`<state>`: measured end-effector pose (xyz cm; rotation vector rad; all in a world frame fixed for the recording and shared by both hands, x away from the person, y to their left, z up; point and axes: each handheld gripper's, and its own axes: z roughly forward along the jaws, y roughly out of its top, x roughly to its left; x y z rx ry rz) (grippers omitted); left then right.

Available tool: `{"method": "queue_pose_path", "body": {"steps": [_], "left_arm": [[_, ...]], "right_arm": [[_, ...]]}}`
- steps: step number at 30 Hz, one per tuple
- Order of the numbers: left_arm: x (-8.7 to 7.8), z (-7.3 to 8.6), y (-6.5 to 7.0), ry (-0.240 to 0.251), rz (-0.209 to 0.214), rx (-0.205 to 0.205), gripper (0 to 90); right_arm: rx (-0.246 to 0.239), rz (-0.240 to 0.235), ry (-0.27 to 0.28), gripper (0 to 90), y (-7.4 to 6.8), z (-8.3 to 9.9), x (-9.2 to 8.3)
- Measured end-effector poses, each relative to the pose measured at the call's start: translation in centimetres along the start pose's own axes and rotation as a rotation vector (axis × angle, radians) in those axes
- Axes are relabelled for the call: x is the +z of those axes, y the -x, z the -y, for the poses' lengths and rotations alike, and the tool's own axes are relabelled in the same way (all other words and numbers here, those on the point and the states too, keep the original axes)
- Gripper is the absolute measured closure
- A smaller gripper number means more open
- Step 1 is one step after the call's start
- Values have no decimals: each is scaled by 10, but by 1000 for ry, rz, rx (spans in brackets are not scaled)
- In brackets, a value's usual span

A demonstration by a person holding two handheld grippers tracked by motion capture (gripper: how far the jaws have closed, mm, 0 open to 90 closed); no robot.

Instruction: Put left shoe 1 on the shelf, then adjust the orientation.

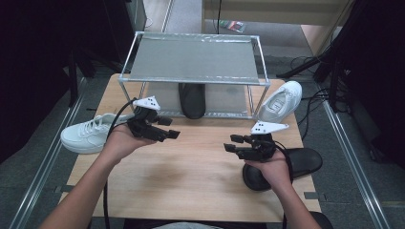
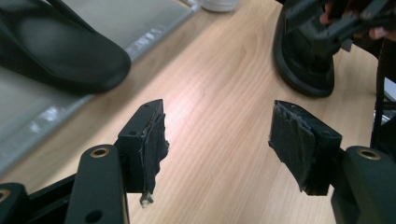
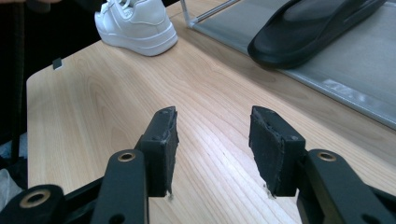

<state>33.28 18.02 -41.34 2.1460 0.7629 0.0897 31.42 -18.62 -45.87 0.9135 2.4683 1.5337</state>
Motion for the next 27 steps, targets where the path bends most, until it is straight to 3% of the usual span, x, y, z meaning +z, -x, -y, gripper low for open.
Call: {"method": "queue_pose_path", "body": {"steps": [5,9,18,22,27], "left_arm": [[6,21,8,6,-8,-13,366],[8,29,11,17,-13,-12,369],[15,35,17,28,-12,-23,396],[22,33,17,10,-3,-13,394],[29,29,17,14,3,-4,399]], "right_arm": [[-2,15,8,534,3,4,-12],[11,37,6,544,6,8,-23],[-5,108,-2,587,9,17,-39],[-6,142,1,720,10,20,-48],[31,160,-55,893,13,27,-57]]}}
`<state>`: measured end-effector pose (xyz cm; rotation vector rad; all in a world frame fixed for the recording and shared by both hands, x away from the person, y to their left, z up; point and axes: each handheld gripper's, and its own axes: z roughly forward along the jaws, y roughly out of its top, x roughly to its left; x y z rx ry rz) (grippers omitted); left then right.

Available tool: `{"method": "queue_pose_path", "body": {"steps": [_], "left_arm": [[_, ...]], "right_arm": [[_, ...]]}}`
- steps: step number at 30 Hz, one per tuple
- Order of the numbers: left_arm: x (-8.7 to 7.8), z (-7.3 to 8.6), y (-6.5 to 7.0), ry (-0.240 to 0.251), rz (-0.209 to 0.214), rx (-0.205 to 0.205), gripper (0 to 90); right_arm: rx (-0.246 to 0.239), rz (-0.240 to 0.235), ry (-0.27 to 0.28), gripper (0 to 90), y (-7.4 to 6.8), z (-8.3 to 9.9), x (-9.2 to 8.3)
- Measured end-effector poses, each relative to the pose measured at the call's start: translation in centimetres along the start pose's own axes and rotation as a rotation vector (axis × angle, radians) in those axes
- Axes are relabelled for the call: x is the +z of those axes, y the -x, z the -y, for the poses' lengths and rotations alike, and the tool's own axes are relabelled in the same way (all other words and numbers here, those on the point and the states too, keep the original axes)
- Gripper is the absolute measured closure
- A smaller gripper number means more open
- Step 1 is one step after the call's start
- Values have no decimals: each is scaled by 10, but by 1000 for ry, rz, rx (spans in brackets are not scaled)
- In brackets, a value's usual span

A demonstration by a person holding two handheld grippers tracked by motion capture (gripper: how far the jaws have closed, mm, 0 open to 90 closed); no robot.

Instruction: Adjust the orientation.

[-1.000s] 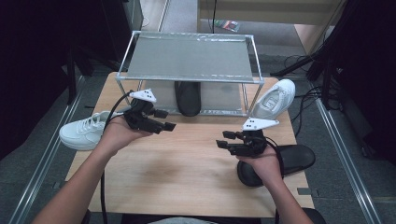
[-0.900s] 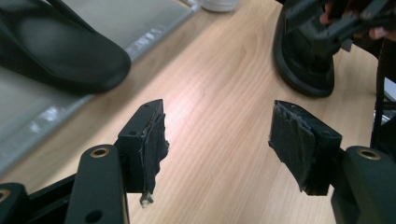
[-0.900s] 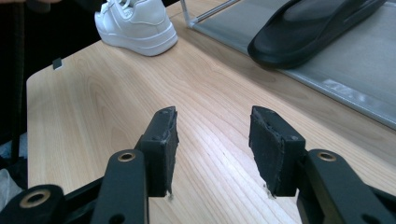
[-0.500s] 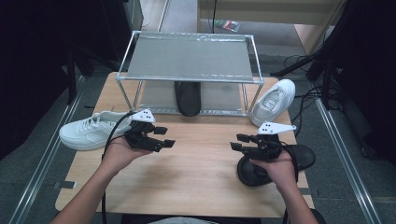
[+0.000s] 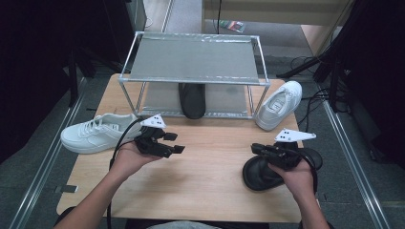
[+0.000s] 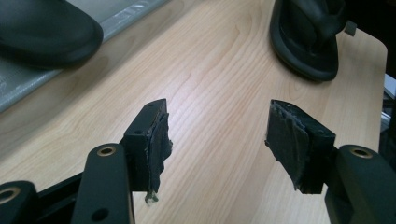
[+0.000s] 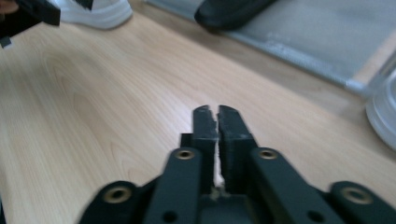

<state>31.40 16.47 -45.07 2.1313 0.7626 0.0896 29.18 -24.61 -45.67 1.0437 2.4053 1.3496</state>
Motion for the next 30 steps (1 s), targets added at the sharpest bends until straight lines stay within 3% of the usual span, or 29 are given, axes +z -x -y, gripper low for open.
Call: {"method": "queue_pose_path", "body": {"steps": [8,15,22,27,30], "left_arm": [[12,-7,-2,-4,27,3,400],[20,-13,-5,-10,47,9,400],[21,-16,-8,-6,55,5,405],[21,-15,-10,-8,55,-5,405],[21,-15,-10,-11,54,-5,405]], "right_arm": [[40,54,-30,900,14,17,-19],[42,107,-40,900,18,32,-36],[68,114,-84,900,22,43,-39],[101,103,-157,900,29,49,-30],[110,93,-155,900,31,49,-27]]}}
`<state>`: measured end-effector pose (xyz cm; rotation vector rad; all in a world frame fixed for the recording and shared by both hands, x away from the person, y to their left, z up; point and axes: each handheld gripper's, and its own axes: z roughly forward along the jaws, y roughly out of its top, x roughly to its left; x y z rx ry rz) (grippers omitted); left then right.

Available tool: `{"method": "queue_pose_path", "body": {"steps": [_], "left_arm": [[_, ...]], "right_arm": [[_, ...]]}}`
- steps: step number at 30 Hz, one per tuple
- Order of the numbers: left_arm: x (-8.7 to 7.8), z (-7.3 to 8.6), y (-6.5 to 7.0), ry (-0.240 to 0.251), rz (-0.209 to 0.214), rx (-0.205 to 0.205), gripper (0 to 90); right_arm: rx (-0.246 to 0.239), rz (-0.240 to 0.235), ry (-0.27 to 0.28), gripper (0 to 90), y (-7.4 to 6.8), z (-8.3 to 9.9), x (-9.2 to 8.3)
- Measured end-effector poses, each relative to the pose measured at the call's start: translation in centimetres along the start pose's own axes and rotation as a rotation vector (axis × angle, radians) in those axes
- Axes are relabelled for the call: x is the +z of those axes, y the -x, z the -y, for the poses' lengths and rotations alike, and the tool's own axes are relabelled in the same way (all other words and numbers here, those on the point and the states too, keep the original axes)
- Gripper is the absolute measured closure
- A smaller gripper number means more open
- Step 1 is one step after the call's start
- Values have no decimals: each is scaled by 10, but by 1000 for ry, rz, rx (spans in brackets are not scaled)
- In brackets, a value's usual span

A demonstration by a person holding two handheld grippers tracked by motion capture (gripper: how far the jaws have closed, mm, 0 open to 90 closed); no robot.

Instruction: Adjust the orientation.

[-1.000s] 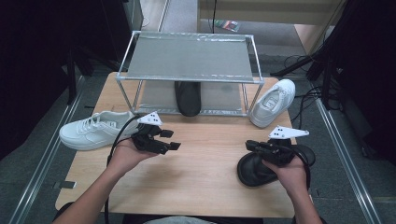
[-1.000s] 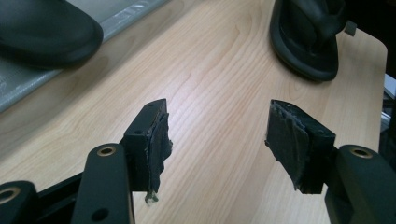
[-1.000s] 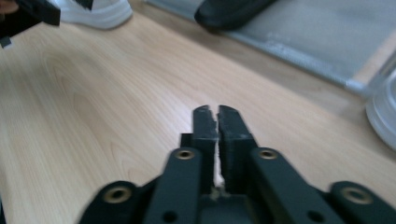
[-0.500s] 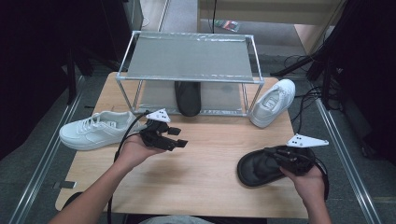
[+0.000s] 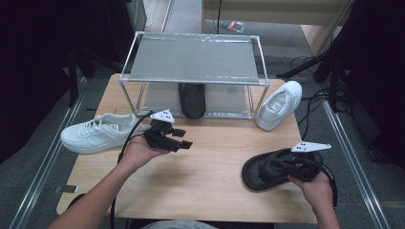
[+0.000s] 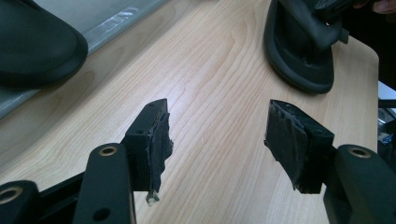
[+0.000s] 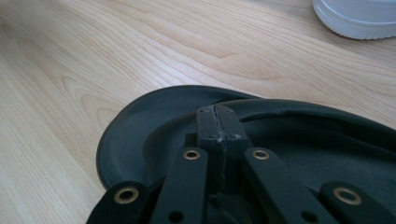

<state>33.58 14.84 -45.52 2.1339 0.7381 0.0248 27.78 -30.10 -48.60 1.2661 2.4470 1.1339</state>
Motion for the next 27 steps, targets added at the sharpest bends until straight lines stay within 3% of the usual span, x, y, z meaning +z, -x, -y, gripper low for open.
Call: {"method": "queue_pose_path", "body": {"steps": [3,16,27], "left_arm": [[1,1,1,0,2,-9,405],[-3,10,2,-12,-12,-20,401],[-14,22,1,-4,-33,-46,401]], "right_arm": [[20,-15,5,900,2,-1,3],[12,-41,13,900,4,-15,19],[15,-38,30,900,5,-32,37]]}}
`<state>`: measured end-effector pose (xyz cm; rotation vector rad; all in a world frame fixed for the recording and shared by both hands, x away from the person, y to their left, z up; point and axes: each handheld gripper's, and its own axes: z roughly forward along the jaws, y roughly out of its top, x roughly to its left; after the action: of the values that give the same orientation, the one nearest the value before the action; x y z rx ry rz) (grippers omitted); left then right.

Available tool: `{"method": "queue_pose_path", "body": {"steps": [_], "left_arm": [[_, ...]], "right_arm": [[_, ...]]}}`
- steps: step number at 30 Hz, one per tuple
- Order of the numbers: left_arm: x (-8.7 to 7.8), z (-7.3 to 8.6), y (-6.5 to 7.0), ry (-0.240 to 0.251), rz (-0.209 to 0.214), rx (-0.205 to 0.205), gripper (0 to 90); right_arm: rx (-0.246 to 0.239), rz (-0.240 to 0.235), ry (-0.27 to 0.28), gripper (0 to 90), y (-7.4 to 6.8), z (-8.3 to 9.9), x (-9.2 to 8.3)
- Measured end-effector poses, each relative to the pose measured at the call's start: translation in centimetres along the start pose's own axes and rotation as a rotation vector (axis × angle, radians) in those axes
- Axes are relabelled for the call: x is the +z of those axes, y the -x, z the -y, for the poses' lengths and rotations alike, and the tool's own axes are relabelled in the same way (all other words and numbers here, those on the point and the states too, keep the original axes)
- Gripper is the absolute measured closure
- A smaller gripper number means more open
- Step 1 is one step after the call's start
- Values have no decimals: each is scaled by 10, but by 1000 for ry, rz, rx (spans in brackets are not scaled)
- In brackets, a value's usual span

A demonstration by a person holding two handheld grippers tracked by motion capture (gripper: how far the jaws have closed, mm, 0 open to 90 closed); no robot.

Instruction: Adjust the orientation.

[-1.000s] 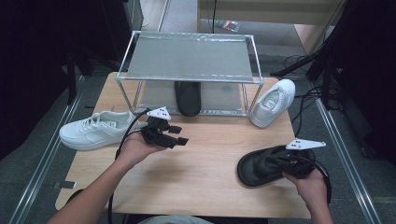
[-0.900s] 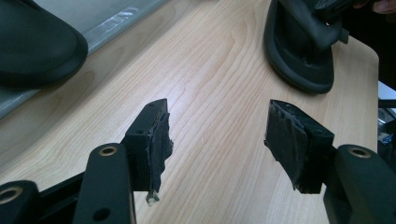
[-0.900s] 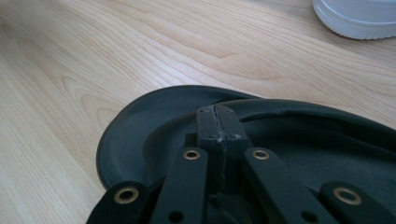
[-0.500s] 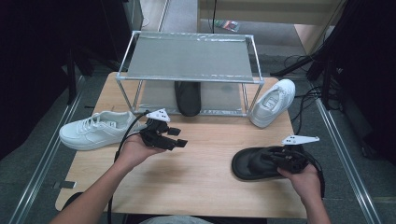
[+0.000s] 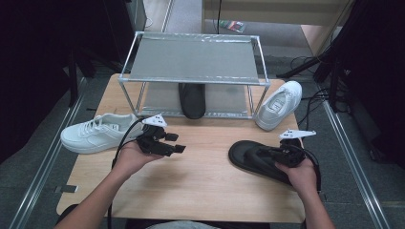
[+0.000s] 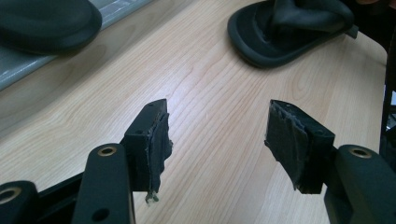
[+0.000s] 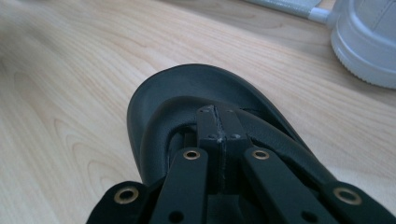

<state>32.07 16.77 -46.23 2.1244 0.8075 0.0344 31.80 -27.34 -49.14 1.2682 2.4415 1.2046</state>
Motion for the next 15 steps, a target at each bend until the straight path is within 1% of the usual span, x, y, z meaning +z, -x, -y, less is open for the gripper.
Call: {"method": "queue_pose_path", "body": {"steps": [4,7,11,15], "left_arm": [[-1,3,0,1,-3,-7,400],[-3,3,-1,7,-6,-13,401],[-3,3,-3,6,-8,-13,400],[-2,3,-3,-5,-8,-5,399]], "right_arm": [[1,6,5,900,0,-5,7],[-1,13,-11,900,-1,-7,11],[10,18,-5,900,0,-7,8],[20,19,22,886,-2,-6,4]]}}
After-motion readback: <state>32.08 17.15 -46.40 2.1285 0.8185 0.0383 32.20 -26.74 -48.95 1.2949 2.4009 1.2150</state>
